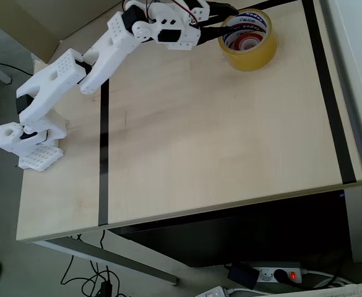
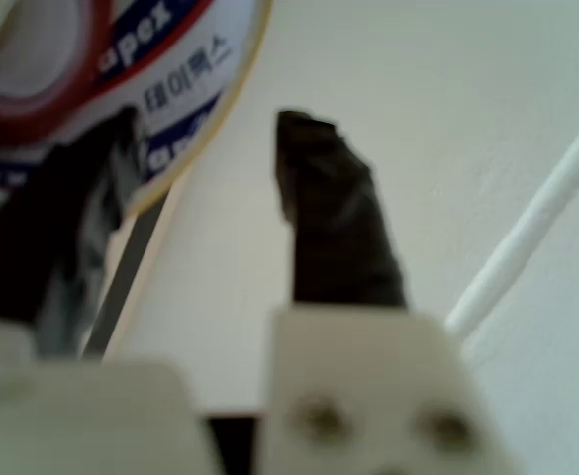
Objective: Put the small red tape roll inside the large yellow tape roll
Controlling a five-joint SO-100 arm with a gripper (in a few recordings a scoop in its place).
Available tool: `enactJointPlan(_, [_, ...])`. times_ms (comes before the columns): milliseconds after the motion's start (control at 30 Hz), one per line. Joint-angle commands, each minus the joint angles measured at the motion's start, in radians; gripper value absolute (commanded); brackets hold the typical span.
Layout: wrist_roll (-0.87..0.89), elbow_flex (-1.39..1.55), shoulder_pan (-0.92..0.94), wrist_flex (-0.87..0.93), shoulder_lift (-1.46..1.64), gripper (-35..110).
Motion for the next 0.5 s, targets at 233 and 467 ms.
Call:
enactJointPlan(233, [-0.014,-0.123,0.161,0.471,0.351,0])
enactJointPlan(467, [0.021,-0.038,0.311,0.704,0.566,0])
